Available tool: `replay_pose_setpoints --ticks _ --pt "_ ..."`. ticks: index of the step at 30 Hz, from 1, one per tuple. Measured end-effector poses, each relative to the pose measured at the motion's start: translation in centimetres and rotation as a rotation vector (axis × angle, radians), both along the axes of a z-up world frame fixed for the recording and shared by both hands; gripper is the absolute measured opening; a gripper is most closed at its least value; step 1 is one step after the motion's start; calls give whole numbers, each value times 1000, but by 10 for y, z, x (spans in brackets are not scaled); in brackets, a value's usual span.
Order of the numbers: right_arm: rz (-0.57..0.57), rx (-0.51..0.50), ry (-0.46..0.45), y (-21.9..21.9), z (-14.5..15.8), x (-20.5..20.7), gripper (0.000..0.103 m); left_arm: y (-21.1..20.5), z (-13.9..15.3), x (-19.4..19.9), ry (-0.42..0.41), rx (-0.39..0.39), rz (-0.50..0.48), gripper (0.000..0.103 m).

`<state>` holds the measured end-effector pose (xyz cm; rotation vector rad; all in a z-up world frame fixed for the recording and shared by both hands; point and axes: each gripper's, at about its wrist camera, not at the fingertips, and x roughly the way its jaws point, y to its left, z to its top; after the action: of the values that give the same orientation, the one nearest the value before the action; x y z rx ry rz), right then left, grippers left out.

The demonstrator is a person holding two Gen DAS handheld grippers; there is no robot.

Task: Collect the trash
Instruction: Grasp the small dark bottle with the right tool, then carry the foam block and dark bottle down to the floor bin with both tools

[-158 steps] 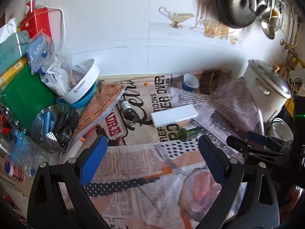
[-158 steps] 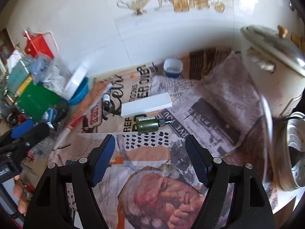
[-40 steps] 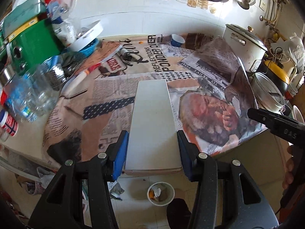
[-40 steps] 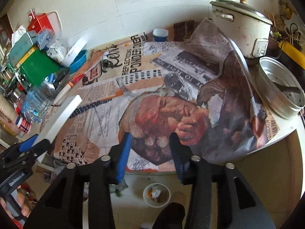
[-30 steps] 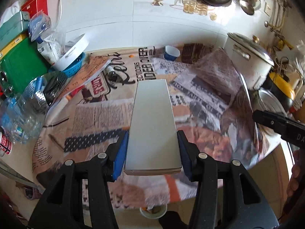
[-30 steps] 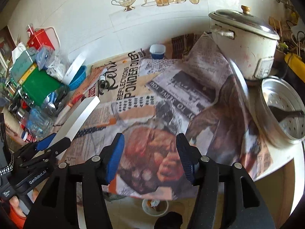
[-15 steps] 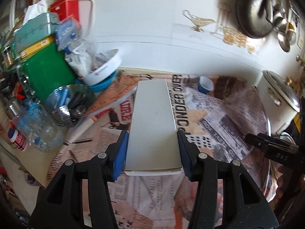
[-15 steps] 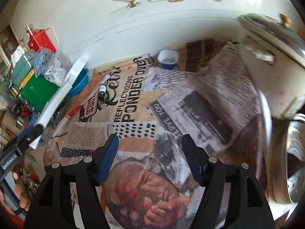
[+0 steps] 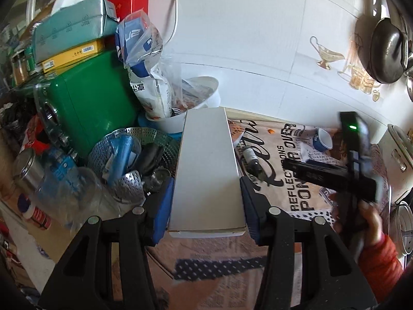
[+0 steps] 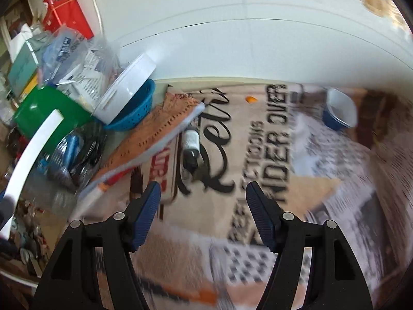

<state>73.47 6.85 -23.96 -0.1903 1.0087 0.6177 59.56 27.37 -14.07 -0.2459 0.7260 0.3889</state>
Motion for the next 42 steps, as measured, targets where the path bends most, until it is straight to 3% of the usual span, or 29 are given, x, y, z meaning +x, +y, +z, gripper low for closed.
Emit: replay_pose_setpoints --ticks 8,10,12,14,17,22,32,37,42 --pt "-40 -94 35 72 -63 45 51 52 -28 24 19 -67 -88 50" --pt "-51 -126 41 78 -71 48 47 57 -33 27 22 -74 -112 50" --pt "-58 -151 65 80 -78 49 34 60 -35 27 20 -83 -134 50" --pt "-61 -163 77 80 -83 46 27 61 -37 27 22 -88 -153 50" --pt "-77 -167 58 75 -81 35 25 59 -38 25 24 -83 -173 50" --pt "-107 -115 8 49 -46 -3 25 47 -32 15 25 -84 -199 50" --pt "-185 67 -109 -74 82 -145 25 -41 4 -45 -17 -68 -279 50" --pt "-187 128 -155 -139 103 -212 25 -106 11 -103 -69 -59 -246 50" --pt "-149 152 -154 -202 120 -286 25 -178 5 -165 -60 -68 -207 50"
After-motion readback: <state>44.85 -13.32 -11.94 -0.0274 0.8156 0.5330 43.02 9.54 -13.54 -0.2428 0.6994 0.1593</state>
